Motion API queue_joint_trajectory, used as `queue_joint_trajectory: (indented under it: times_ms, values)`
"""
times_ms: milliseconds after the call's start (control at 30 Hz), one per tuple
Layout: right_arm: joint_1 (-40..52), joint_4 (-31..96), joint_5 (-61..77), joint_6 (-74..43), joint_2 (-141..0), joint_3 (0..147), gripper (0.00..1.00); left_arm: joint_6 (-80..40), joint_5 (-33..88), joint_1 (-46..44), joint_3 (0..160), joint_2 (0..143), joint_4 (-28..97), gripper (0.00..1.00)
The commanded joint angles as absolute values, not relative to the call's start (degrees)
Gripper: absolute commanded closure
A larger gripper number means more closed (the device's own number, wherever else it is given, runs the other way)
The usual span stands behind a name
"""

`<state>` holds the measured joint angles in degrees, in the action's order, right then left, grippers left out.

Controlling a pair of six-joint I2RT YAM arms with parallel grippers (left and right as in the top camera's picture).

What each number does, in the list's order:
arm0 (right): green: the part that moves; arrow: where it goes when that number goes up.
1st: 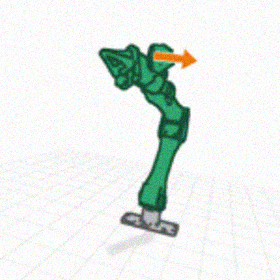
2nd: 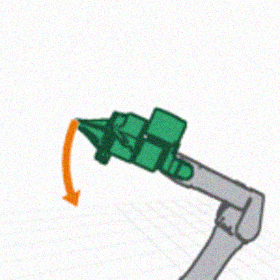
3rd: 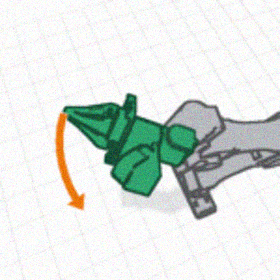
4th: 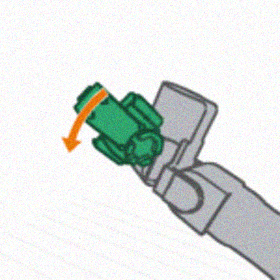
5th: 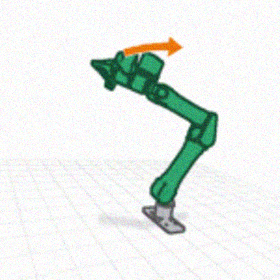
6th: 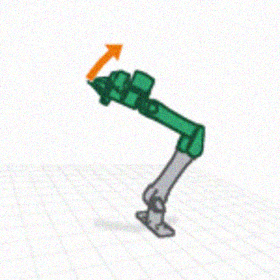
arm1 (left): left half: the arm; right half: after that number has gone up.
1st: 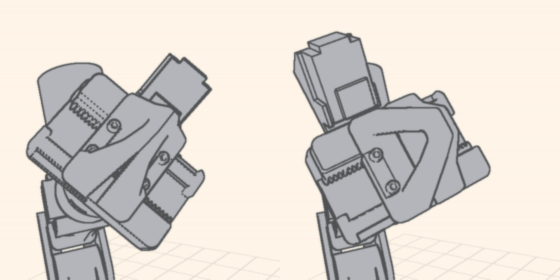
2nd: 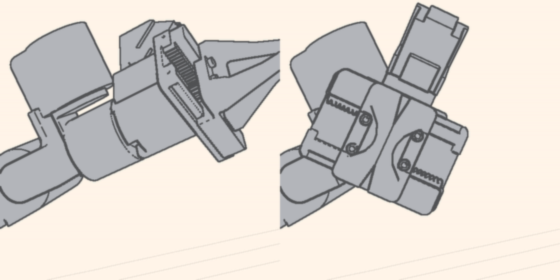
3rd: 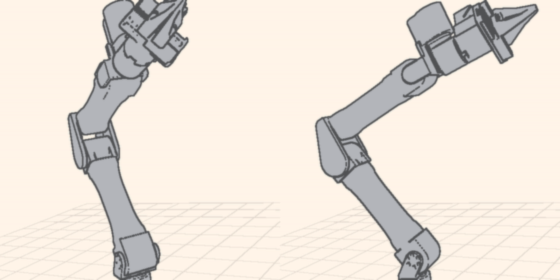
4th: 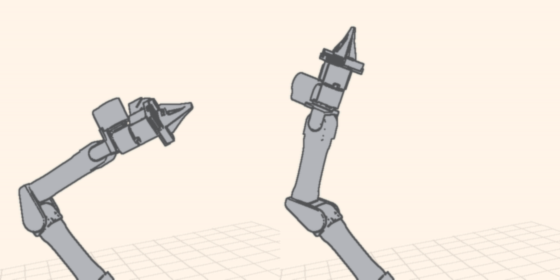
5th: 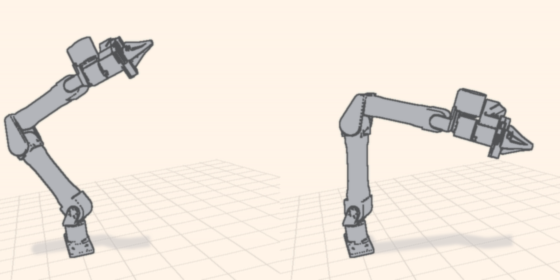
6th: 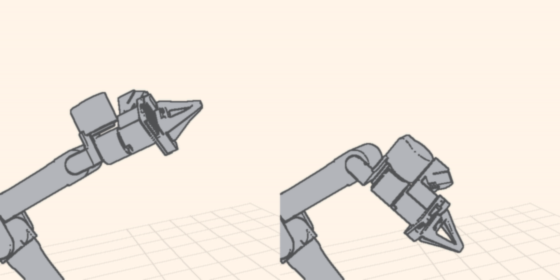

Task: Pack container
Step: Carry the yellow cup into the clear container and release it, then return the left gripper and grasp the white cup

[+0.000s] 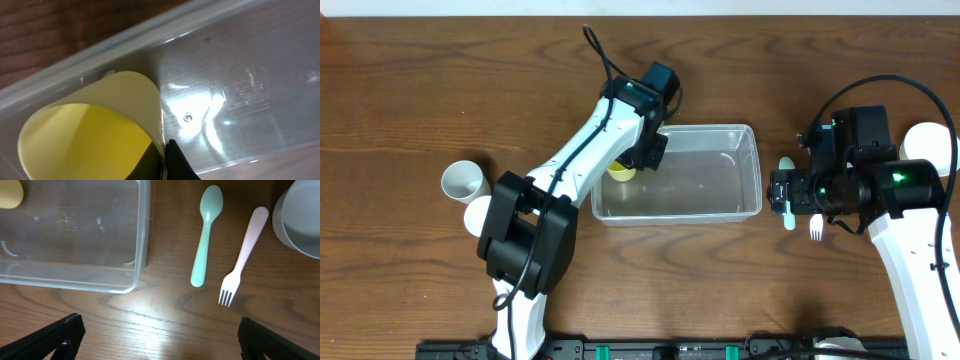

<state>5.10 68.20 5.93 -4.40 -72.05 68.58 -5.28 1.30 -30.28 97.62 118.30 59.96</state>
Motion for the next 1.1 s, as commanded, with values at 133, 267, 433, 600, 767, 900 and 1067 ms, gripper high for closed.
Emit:
queue_joint_trajectory:
  times_ms: [133, 267, 433, 600, 767, 900, 1067]
  values:
    - [5.5, 68.5, 5.6, -5.1, -72.2, 69.8, 0.01, -4.7, 0.8, -28.7, 97.6, 118.1, 60.1, 0.50]
    - [5.5, 68.7, 5.6, -5.1, -72.2, 69.8, 0.01, -4.8, 0.9, -28.8, 97.6, 117.4, 60.9, 0.47]
    - [5.5, 68.8, 5.5, -5.1, -72.2, 69.8, 0.01, -4.8, 0.9, -29.9, 98.3, 111.5, 63.7, 0.43]
    - [5.5, 68.8, 5.5, -5.0, -72.2, 69.8, 0.01, -5.9, 0.7, -28.8, 98.4, 100.1, 67.9, 0.35]
    - [5.5, 68.8, 5.3, -4.8, -72.2, 69.8, 0.01, -13.5, -1.6, -22.5, 98.4, 90.1, 74.7, 0.35]
    - [5.5, 68.8, 5.3, -3.9, -72.2, 69.8, 0.01, -18.3, -2.6, -14.0, 97.6, 85.3, 79.9, 0.30]
    - [5.5, 69.1, 5.4, -2.7, -72.2, 69.8, 0.01, -18.5, -2.6, -4.1, 93.1, 81.8, 79.1, 0.29]
